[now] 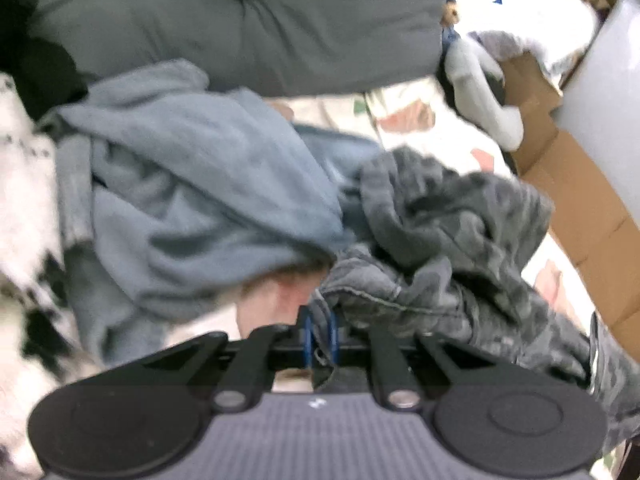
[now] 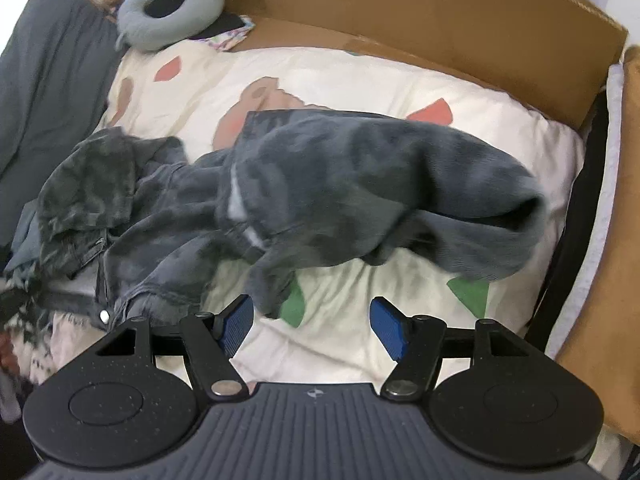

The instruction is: Fold clothes

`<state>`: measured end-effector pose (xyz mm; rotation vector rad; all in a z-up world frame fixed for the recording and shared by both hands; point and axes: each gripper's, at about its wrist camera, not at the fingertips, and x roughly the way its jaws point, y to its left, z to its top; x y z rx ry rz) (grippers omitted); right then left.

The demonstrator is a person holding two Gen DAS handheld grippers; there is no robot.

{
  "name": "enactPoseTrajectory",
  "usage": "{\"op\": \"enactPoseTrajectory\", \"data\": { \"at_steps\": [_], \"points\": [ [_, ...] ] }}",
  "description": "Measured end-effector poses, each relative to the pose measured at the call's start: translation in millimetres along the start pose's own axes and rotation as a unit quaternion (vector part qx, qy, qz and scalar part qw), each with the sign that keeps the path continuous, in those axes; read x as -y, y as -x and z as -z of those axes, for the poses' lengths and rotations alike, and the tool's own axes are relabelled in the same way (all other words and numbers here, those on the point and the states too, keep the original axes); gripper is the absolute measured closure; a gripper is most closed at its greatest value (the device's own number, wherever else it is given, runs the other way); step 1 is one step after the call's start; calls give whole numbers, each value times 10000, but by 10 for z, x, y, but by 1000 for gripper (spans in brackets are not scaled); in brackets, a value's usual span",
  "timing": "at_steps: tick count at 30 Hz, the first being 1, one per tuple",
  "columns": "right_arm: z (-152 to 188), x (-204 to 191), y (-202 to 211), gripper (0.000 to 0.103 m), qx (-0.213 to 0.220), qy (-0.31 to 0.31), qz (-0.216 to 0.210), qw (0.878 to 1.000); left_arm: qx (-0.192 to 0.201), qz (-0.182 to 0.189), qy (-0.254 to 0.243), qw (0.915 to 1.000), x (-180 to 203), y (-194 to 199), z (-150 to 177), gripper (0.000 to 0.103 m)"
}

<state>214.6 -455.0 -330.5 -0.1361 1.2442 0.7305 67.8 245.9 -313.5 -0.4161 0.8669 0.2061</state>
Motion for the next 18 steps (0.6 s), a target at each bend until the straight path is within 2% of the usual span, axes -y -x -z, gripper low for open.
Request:
{"op": "enactPoseTrajectory", "data": {
  "at_steps": [5, 9, 13, 15, 18],
  "points": [
    [-70, -138, 180, 32, 317, 147, -226, 9991, 275, -127, 35, 9995, -89, 171, -125, 95],
    [-203, -309, 63, 32, 355, 404, -423, 9977, 520, -388, 41, 9979, -194, 305, -286, 95],
    [-443, -593, -250, 32, 522, 876, -870, 9910, 241, -482, -8, 9985, -304, 126, -507, 94],
    [-617, -756, -533, 32, 326, 1141, -1143, 9863, 97, -475, -159, 9987, -277, -13, -622, 94],
    [-859, -1050, -938, 32, 101, 1688, -1564, 9731, -82, -533, -462, 9975, -240, -210, -730, 94]
  ]
}}
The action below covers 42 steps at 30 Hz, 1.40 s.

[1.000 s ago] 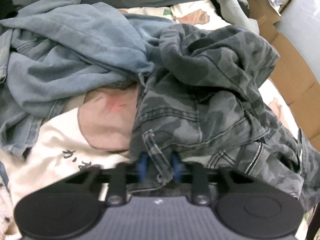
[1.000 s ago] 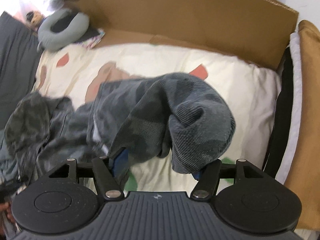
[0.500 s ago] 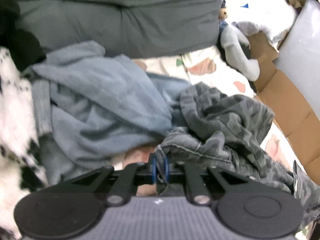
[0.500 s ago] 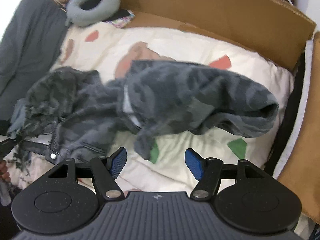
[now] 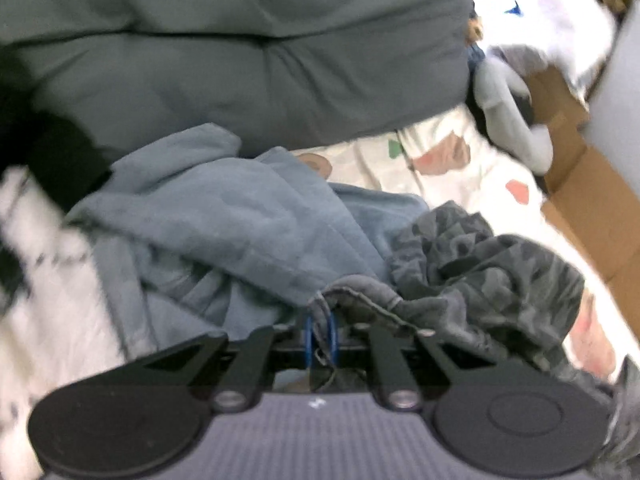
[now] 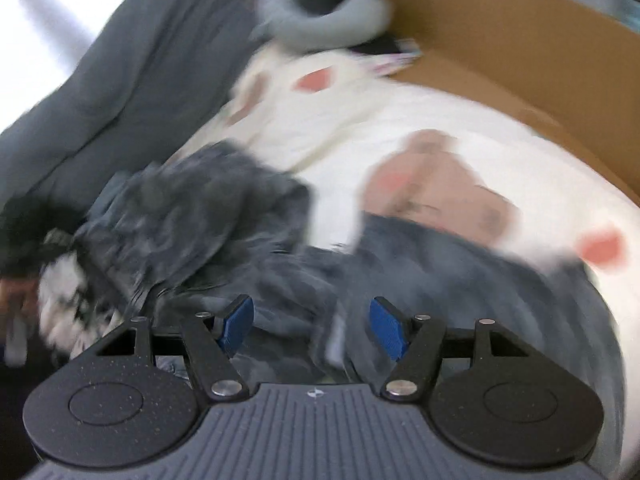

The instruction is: Fold clothes

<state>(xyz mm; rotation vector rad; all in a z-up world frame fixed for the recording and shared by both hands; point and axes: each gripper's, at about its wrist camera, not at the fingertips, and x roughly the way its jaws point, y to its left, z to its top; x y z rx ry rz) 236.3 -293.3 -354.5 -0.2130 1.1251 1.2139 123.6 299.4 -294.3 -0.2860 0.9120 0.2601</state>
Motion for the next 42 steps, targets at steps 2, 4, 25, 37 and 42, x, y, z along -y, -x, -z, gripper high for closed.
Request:
{"op": "enactPoseTrajectory", "data": {
  "at_steps": [2, 4, 25, 37, 42],
  "points": [
    [-134, -47, -276, 32, -71, 85, -309, 9995, -161, -7, 34, 9999, -30, -104, -21, 94],
    [-270, -88, -572, 32, -146, 96, -673, 9976, -268, -10, 189, 9995, -79, -172, -5, 93],
    [-520, -717, -2285, 19, -624, -226, -1933, 9789, -567, -94, 1171, 9915, -431, -442, 423, 85],
    [-717, -855, -1818, 86, -313, 463, -1344, 9893, -594, 119, 1439, 9877, -489, -492, 631, 47],
    [-823, -680, -1435, 87, -115, 524, -855, 9949, -589, 332, 1617, 9845, -492, -375, 725, 47]
  ]
}}
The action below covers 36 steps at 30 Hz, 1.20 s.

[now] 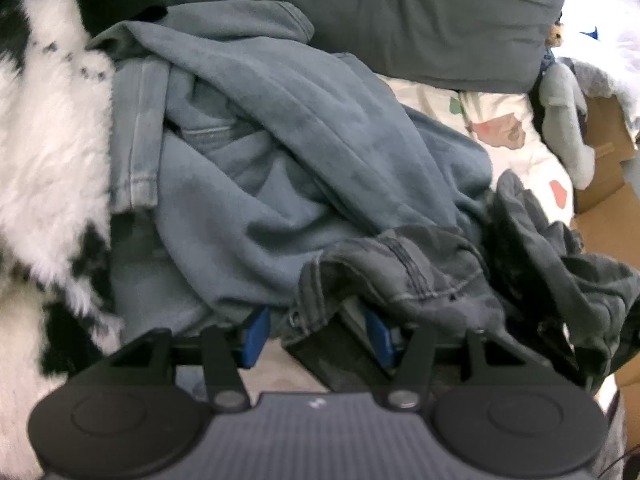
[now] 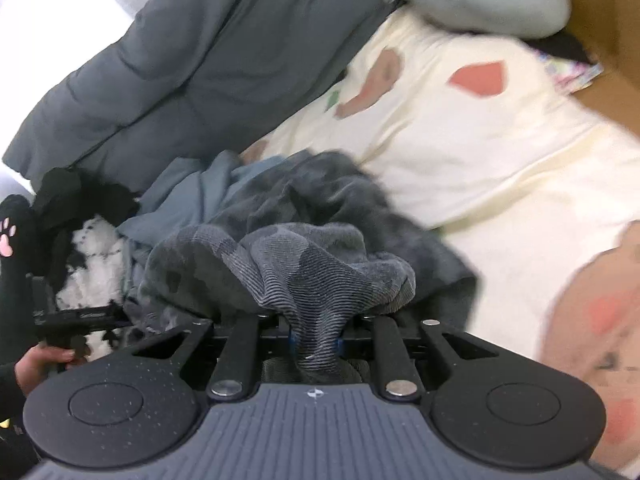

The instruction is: Fold clothes

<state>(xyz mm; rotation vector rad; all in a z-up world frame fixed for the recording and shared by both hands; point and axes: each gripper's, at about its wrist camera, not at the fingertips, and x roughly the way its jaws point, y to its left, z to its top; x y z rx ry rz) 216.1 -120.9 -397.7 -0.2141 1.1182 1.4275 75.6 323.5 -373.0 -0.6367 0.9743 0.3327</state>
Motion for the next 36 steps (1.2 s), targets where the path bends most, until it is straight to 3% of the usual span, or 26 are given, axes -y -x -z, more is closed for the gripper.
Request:
{"op": "enactPoseTrajectory", "data": {
  "at_steps": [10, 16, 20, 23, 24, 31, 36],
  "points": [
    [6, 419, 891, 88, 641, -372, 947, 9927, 297, 792, 544, 9949, 4, 259, 168, 46],
    [82, 660, 1277, 89, 884, -679, 1379, 9842, 312, 990, 732, 9919, 79, 86, 127, 41],
    [166, 835, 1499, 90, 1055, -948, 1649, 9761, 342, 1150, 856, 9891, 92, -60, 87, 43],
    [220, 940, 1634, 90, 1198, -1130, 1878, 9683, 369, 1256, 920, 9871, 116, -108, 23, 73],
    [238, 973, 1680, 90, 1251, -1198, 1957, 9652, 409, 1243, 882, 9875, 139, -86, -1, 87],
    [368, 1160, 2181, 91, 1537, -1498, 2667, 9396, 1069, 1212, 421, 9860, 386, 338, -284, 93],
    [469, 1199, 2594, 92, 1643, -1646, 3066, 9230, 1307, 1279, 93, 9831, 599, 557, -479, 93]
  ]
}}
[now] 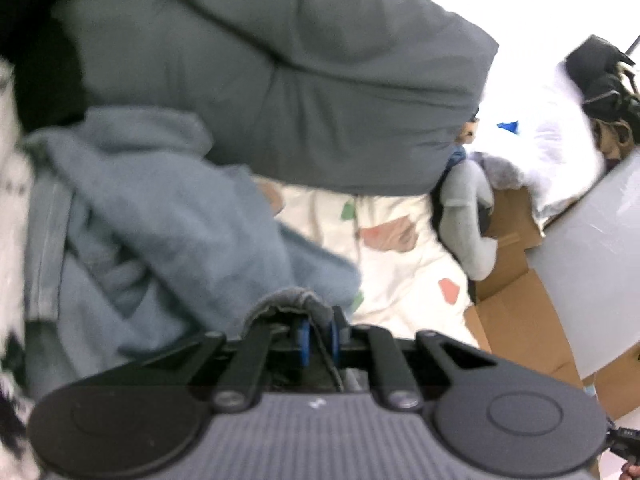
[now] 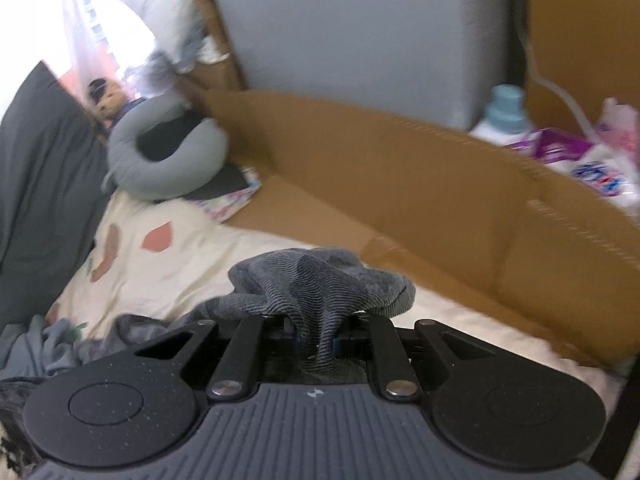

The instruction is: Fold clothes

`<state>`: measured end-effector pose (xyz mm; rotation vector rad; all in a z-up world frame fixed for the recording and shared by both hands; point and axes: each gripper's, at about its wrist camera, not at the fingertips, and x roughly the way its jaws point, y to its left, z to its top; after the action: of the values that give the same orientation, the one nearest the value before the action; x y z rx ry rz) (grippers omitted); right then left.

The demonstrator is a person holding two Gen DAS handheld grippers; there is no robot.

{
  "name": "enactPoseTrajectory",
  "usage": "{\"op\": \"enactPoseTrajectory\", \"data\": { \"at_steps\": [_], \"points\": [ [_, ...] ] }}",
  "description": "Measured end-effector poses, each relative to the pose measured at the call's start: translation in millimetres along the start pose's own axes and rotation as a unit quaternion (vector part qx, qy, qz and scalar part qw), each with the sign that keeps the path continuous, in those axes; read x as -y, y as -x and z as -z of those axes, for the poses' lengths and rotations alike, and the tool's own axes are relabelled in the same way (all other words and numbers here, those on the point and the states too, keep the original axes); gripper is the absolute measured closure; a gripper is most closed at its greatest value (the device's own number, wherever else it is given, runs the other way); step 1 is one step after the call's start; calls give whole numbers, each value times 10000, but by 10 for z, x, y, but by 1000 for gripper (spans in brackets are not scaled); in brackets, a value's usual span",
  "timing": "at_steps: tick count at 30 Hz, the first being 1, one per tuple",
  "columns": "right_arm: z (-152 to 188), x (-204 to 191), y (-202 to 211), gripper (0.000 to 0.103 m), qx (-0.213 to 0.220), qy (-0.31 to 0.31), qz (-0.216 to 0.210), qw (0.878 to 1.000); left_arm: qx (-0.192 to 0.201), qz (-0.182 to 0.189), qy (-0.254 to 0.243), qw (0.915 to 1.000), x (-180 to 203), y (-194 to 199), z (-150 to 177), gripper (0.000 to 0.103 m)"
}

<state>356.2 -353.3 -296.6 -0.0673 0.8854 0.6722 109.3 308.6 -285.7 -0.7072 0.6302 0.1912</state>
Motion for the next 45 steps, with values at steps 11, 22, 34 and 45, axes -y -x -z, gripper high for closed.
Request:
{"op": "enactPoseTrajectory", "data": {
  "at_steps": [11, 22, 34, 45],
  "points": [
    [-166, 491, 606, 92, 377, -245, 649, 9969, 338, -168, -531, 9979, 276, 179, -554, 93],
    [-597, 771, 836, 92, 705, -63, 1201, 9902, 247, -237, -1557, 9872, 670, -162, -1135, 93],
    [-244, 933, 307, 92, -155, -290, 1356, 9902, -221, -295, -2035, 9784, 834, -901, -1191, 93],
    [-86, 952, 771, 92, -534, -314, 1366, 9887, -216, -246, -2058, 9780, 831, -631, -1327, 93]
  ]
}}
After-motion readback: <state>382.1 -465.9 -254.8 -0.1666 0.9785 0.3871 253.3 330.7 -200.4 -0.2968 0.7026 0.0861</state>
